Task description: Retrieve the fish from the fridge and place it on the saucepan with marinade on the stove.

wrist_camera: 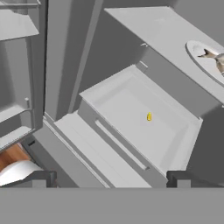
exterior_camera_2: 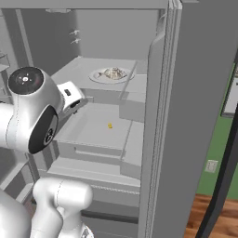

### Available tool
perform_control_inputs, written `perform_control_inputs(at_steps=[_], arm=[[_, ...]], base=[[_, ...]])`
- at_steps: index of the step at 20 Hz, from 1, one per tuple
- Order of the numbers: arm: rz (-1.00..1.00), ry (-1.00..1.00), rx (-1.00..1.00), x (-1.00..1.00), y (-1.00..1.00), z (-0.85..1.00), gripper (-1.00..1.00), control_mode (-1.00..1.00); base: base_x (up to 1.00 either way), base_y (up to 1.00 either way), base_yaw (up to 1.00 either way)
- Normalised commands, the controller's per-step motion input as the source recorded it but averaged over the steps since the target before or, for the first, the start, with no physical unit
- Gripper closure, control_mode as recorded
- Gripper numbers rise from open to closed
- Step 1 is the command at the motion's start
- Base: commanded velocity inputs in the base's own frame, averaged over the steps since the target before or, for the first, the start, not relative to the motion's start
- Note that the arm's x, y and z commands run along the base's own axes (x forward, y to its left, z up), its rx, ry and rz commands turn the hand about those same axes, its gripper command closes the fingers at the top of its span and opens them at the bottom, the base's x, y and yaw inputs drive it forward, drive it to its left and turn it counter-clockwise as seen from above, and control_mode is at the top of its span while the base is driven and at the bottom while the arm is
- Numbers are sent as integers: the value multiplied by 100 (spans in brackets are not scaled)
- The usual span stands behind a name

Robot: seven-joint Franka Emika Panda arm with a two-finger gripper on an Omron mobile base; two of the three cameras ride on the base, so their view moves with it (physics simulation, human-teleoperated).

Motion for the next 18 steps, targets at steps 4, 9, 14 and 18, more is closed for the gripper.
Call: perform_control_inputs(at_steps=[4, 9, 14, 18], arm=[[0, 0, 0, 0, 0, 0, -100, 100], [0, 0, 0, 0, 0, 0, -100, 100], [0, 0, 0, 0, 0, 0, -100, 100], [0, 0, 0, 0, 0, 0, -100, -100]], base=[[91, 0, -4], [71, 0, -3], [10, 0, 0], [0, 0, 0]])
